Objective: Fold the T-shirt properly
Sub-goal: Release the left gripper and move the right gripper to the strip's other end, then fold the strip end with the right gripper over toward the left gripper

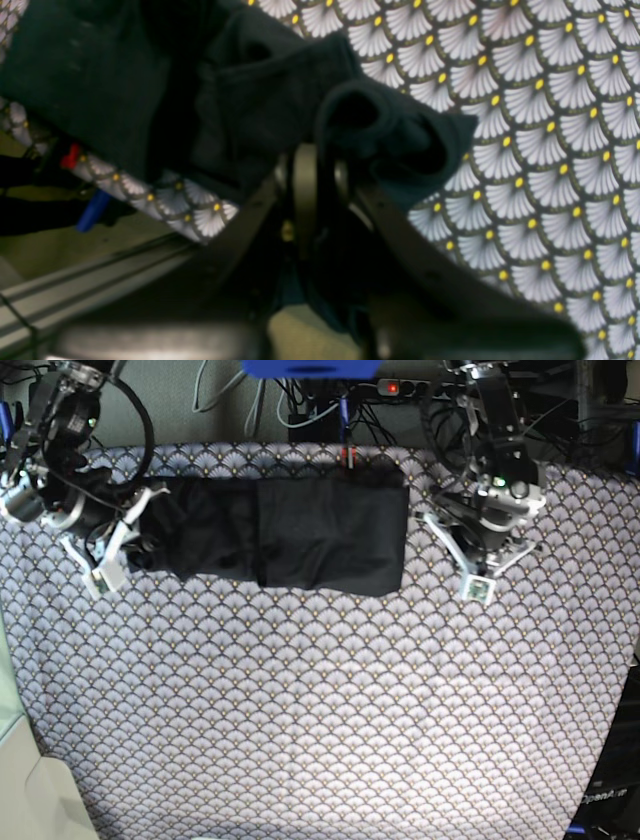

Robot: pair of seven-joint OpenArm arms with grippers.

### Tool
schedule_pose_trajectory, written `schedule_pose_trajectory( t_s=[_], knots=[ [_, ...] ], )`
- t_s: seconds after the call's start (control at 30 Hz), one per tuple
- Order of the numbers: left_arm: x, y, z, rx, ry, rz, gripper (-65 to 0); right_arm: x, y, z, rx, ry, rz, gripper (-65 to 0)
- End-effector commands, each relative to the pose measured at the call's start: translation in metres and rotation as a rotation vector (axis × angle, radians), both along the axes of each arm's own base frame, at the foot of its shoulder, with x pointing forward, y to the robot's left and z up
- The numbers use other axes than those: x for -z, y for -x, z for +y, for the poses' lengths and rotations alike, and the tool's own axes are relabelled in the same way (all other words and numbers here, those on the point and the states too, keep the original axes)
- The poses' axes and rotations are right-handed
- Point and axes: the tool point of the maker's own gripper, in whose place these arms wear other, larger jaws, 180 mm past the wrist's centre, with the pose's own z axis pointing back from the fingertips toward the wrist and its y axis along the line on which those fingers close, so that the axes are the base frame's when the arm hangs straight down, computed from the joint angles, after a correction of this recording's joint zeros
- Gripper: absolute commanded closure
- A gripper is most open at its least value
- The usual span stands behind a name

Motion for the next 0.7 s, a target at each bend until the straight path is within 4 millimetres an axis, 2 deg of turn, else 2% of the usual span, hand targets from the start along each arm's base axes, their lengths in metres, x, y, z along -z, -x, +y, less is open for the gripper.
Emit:
schedule_pose_trajectory(
  t_s=[0.0, 0.37, 0.53, 0.67],
  knots=[
    [-0.011, -0.008, -0.002, 0.005, 0.007, -0.046, 0.0, -0.016, -0.011, 0.005, -0.022, -0.026, -0.062, 0.0],
    [-0.012, -0.008, 0.018, 0.018, -0.054, -0.037, 0.0, -0.066, -0.029, 0.069, -0.127, -0.356, -0.221, 0.0],
    [-0.015, -0.01, 0.023, 0.021, -0.073, -0.044, 0.0, -0.075, -0.029, 0.115, -0.23, -0.44, -0.227, 0.0],
    [-0.017, -0.011, 0.023, 0.021, -0.077, -0.049, 0.0, -0.081, -0.025, 0.144, -0.294, -0.499, -0.236, 0.0]
  ],
)
